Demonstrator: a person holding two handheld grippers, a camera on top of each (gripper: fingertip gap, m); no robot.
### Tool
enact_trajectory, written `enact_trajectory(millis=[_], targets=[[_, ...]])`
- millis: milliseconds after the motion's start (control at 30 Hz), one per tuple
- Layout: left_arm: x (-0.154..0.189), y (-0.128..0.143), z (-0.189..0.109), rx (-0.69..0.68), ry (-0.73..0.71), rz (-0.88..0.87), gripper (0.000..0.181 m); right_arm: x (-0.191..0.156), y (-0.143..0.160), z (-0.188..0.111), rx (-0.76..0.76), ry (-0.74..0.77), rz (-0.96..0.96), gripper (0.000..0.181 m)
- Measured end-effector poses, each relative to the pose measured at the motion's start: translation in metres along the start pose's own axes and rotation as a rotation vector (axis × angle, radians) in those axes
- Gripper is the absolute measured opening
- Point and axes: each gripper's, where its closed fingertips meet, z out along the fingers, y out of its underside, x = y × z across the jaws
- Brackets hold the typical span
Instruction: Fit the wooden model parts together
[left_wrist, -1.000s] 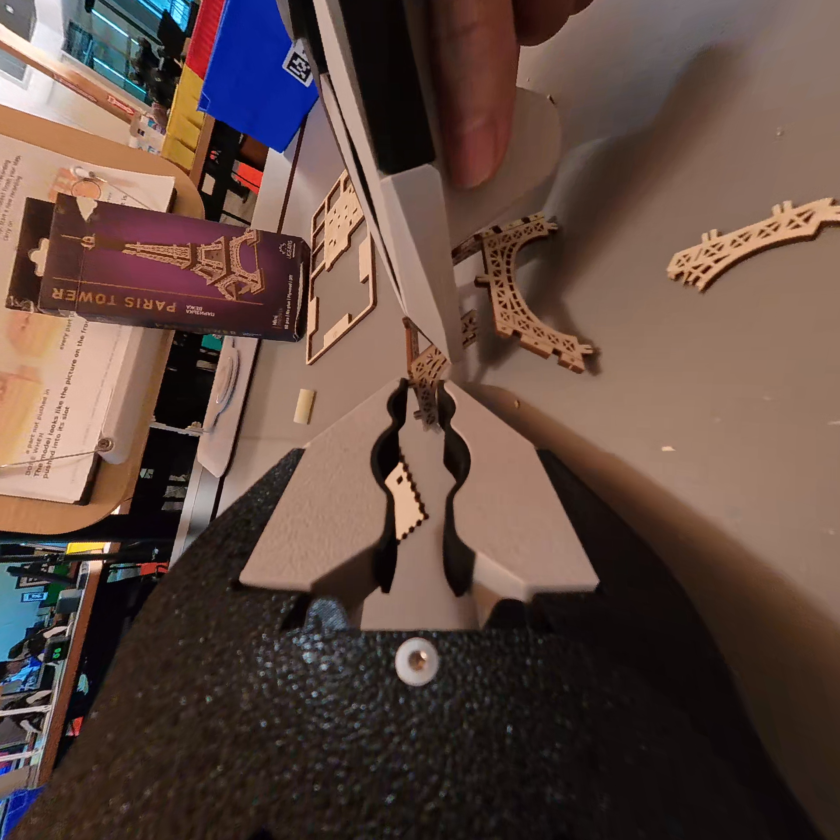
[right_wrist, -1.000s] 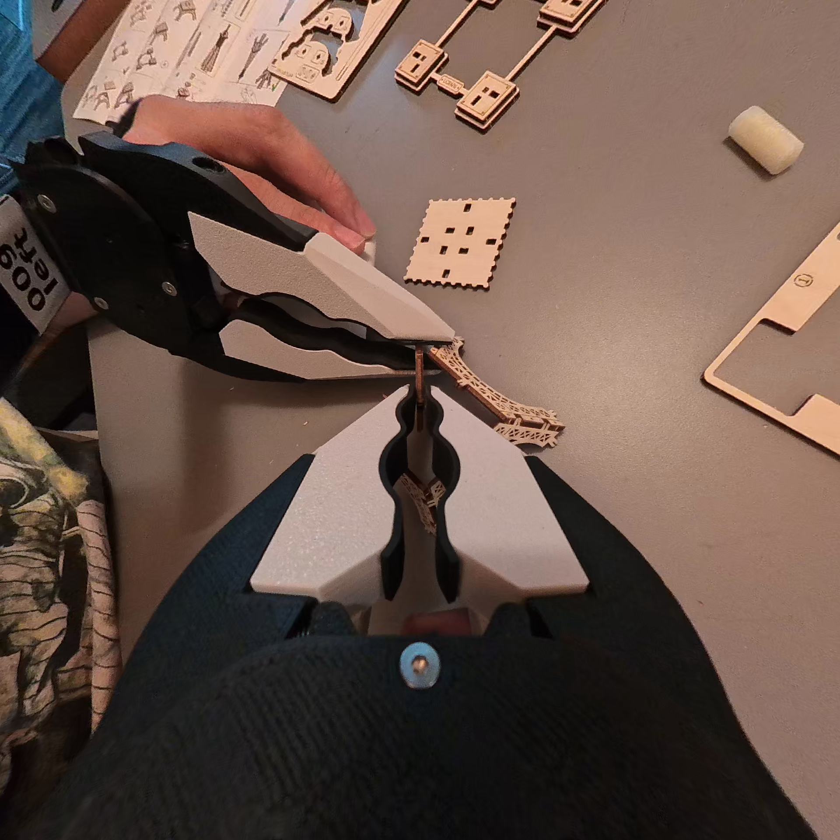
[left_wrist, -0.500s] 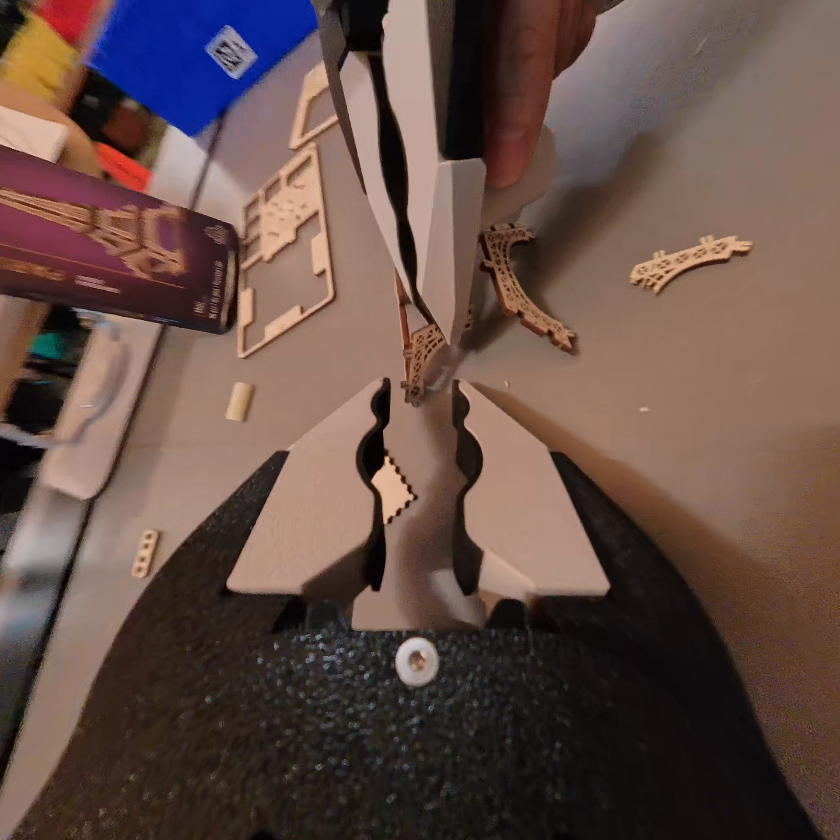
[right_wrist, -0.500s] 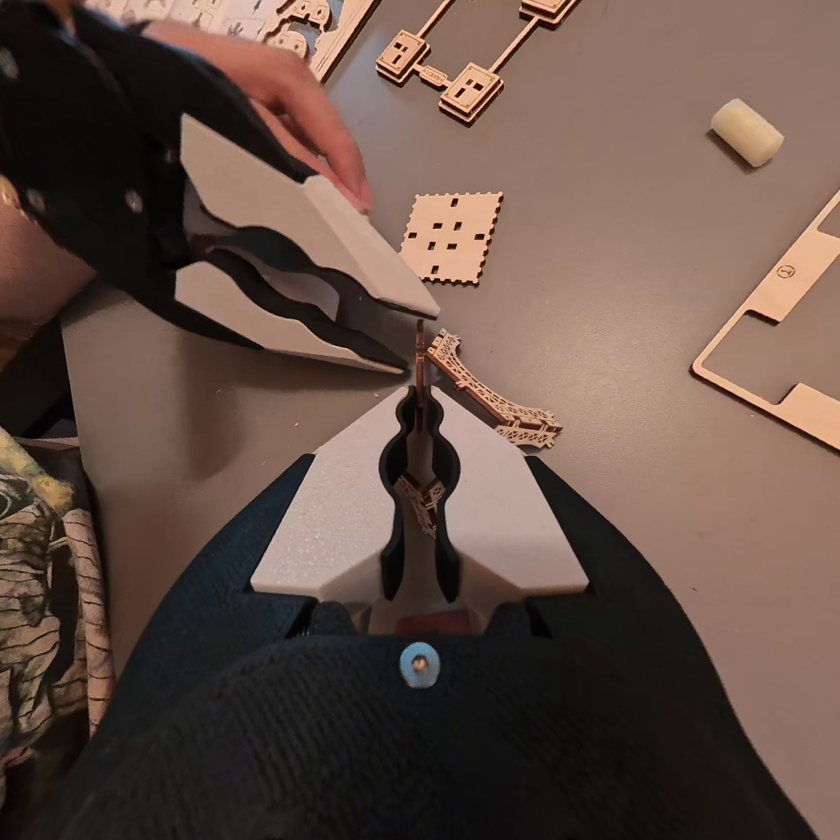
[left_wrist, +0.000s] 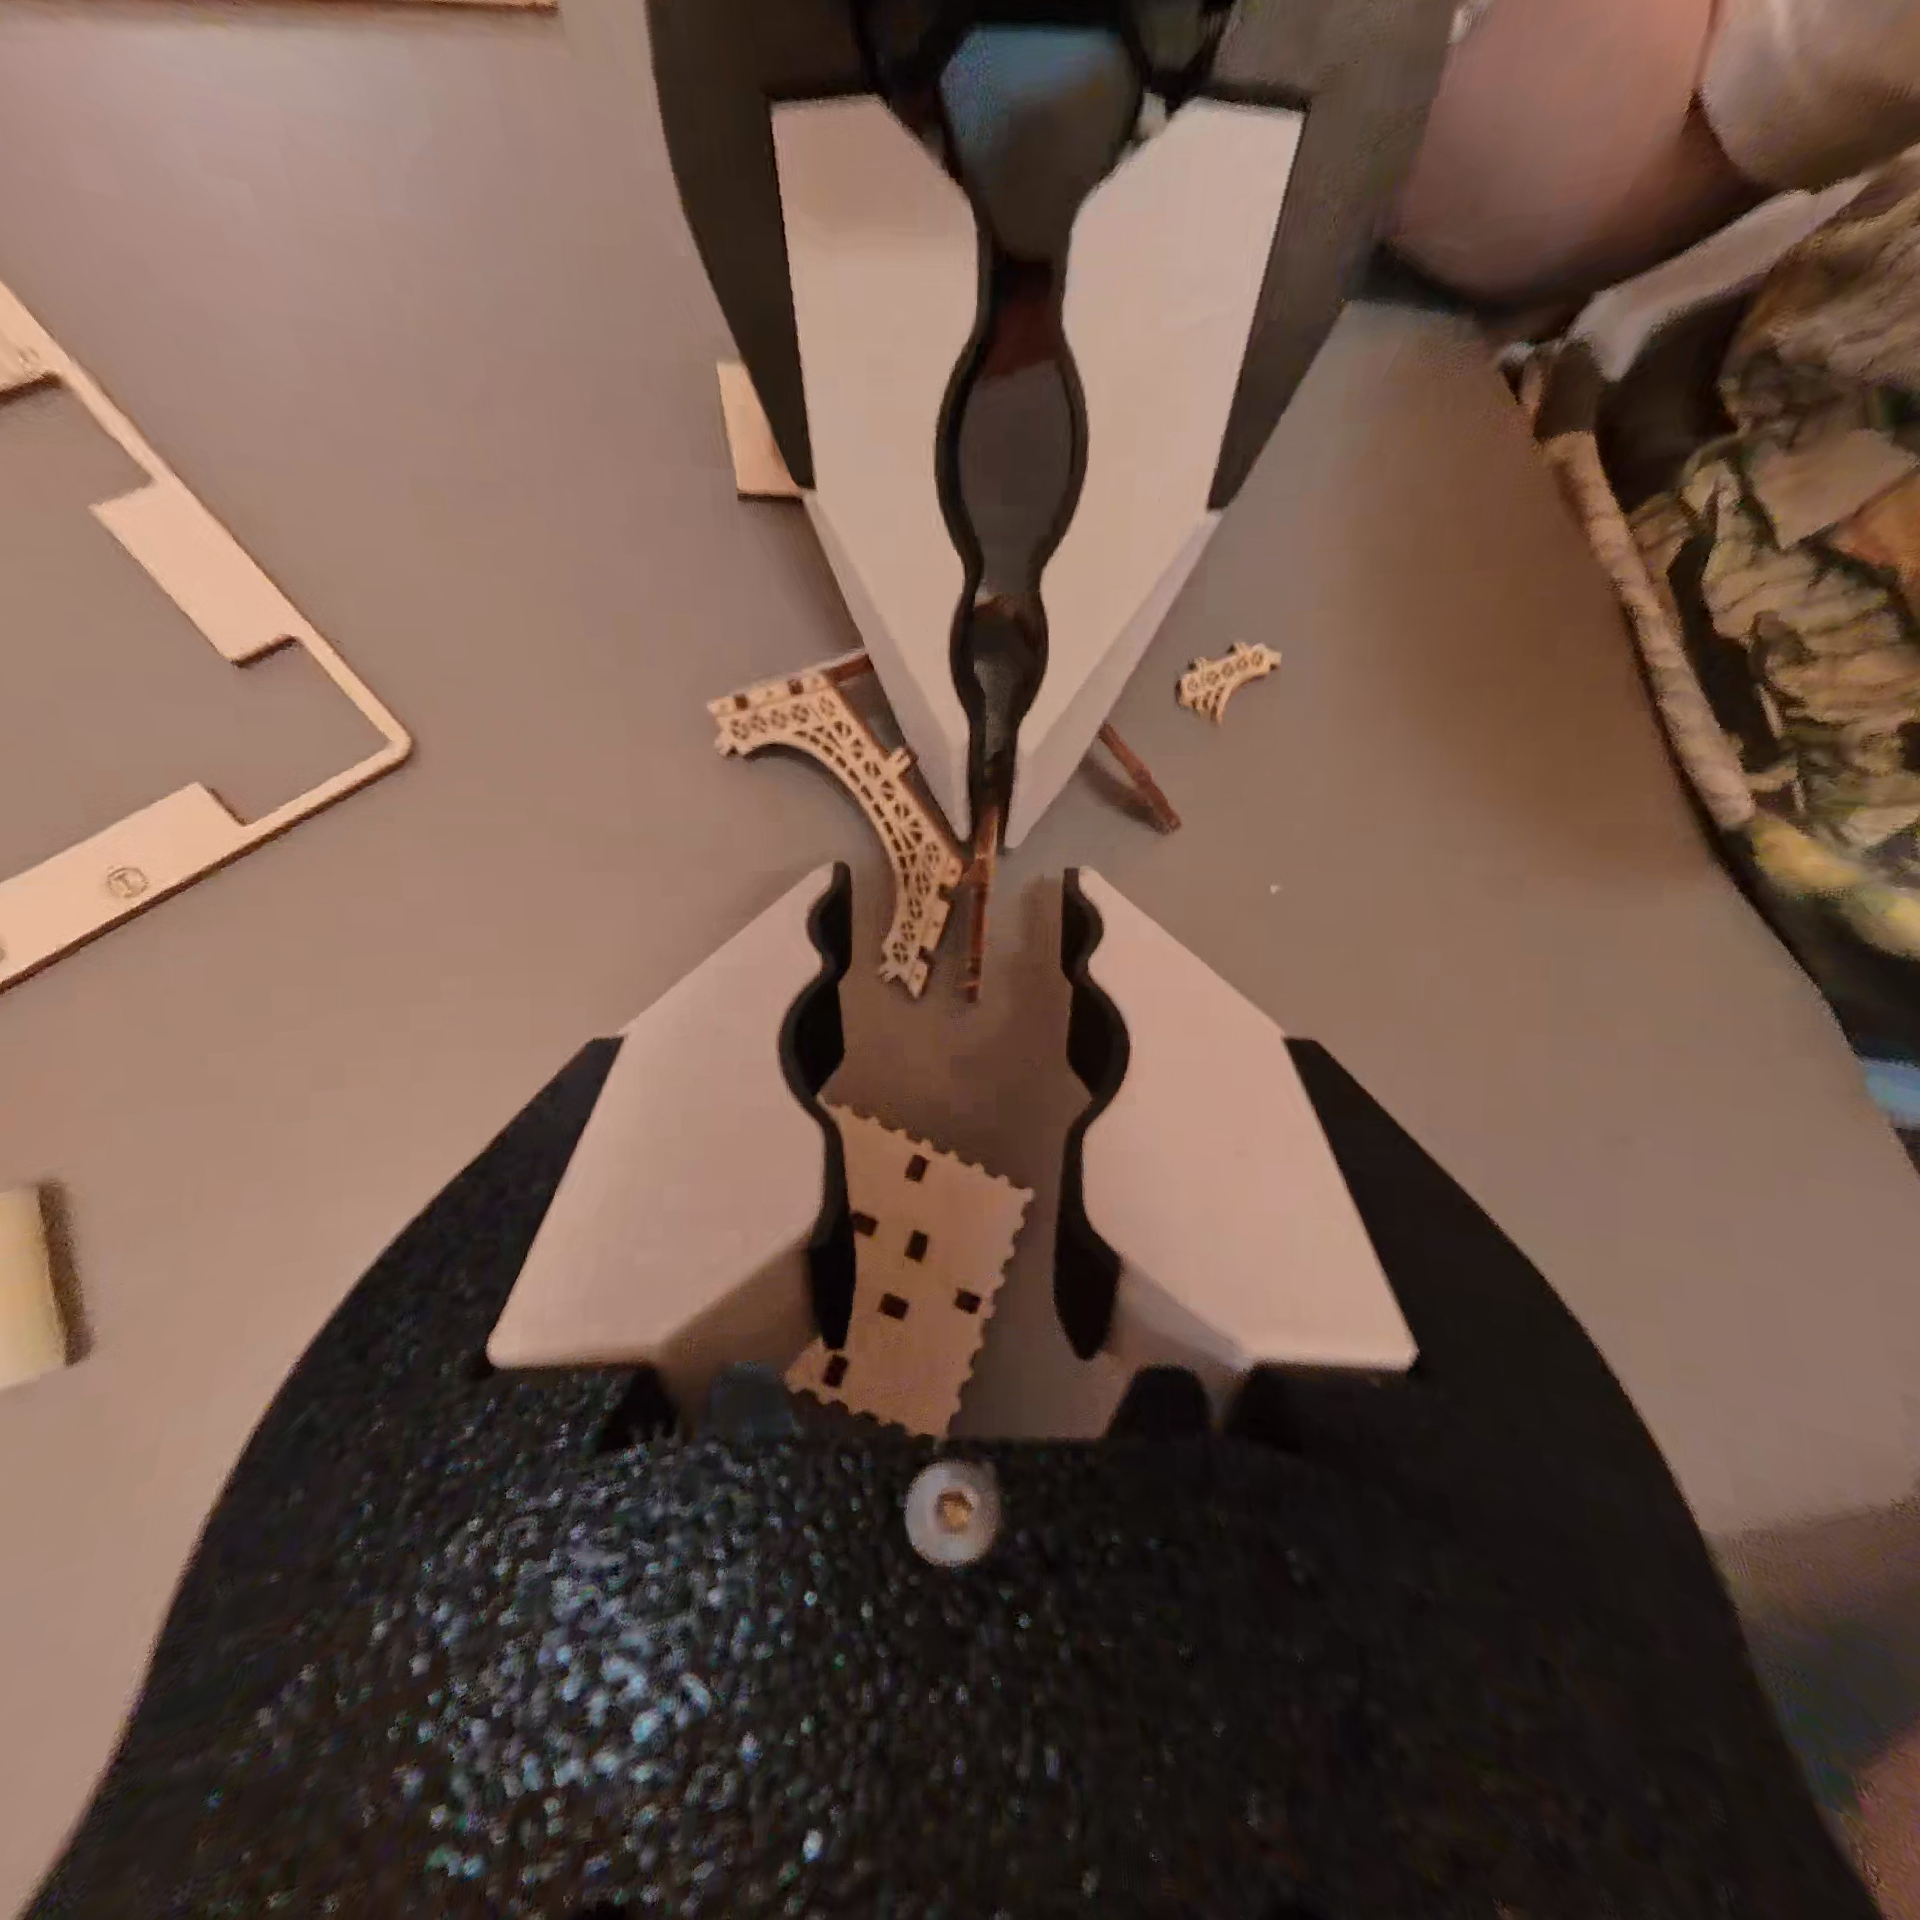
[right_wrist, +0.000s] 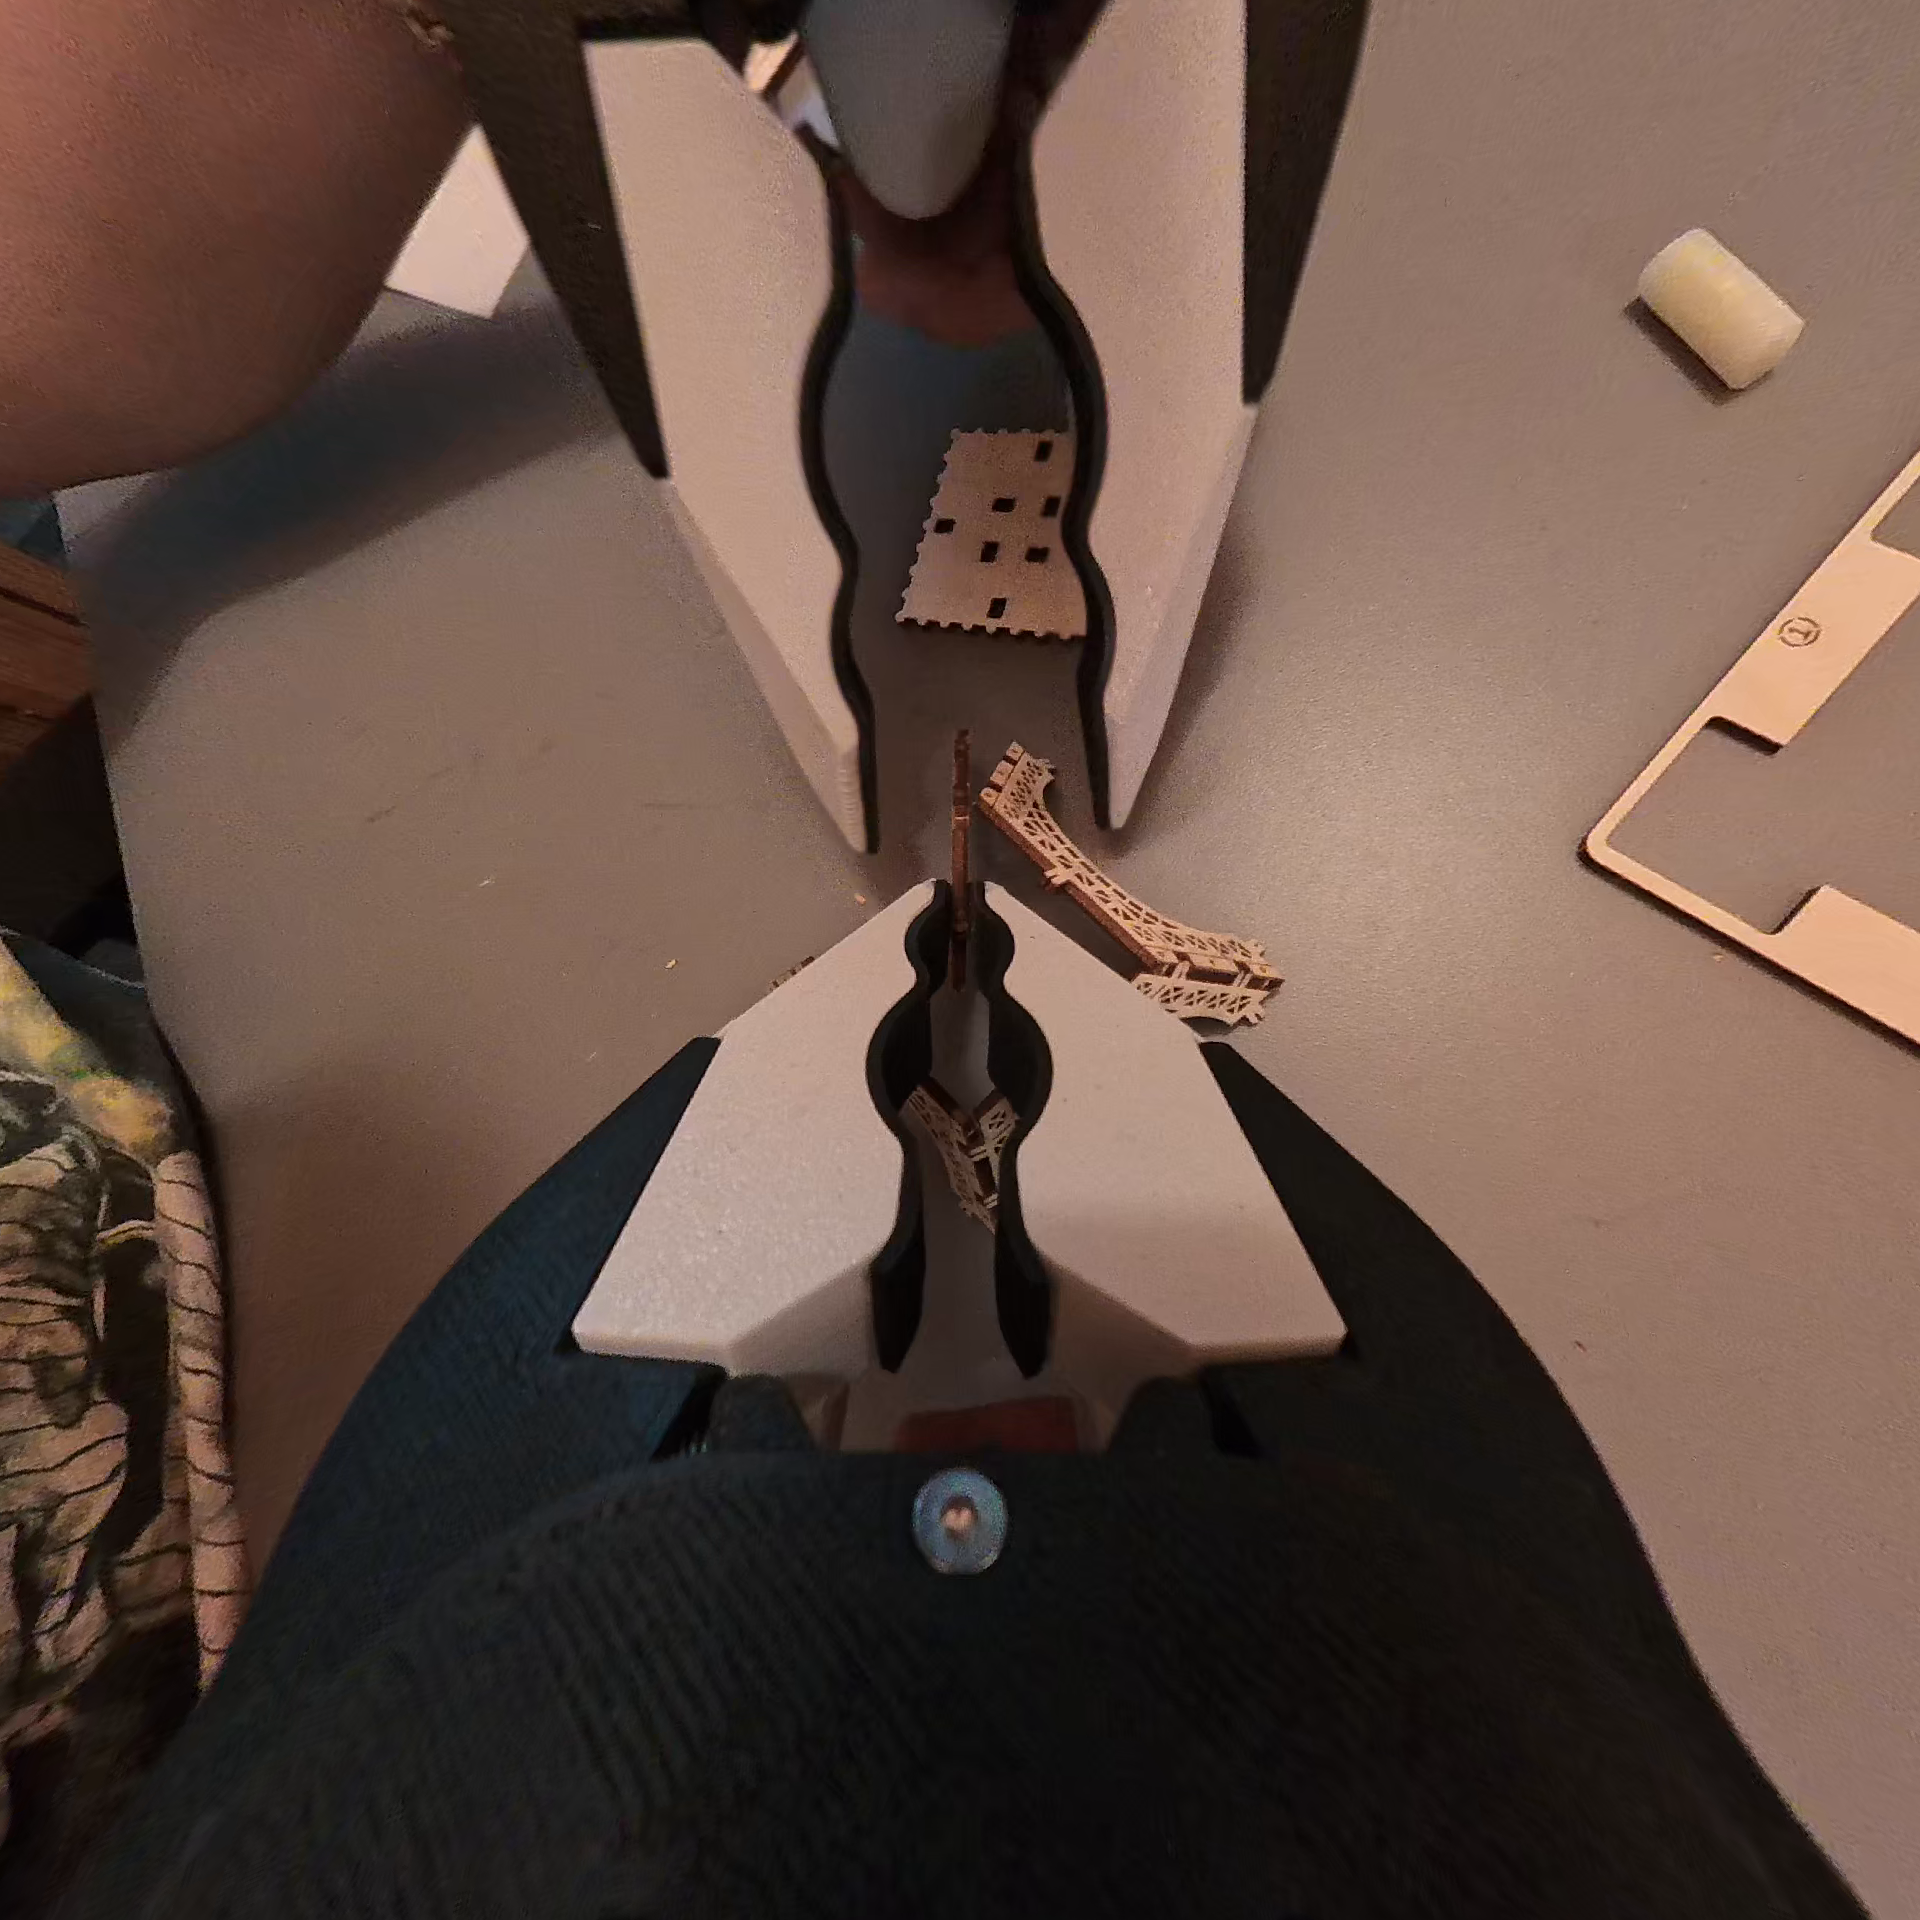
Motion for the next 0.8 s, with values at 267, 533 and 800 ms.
enact_trajectory(millis=[267,533,800], targets=[[0.002,0.002,0.003,0.005,0.089,-0.033,0.015,-0.001,0.002,-0.001,-0.009,-0.010,-0.016,0.000],[0.011,0.005,0.009,0.005,-0.234,-0.021,0.012,-0.009,0.009,-0.003,-0.077,-0.021,-0.139,0.002],[0.021,0.020,0.000,0.144,-0.608,-0.279,0.011,-0.019,0.003,0.011,-0.218,-0.062,-0.398,0.002]])
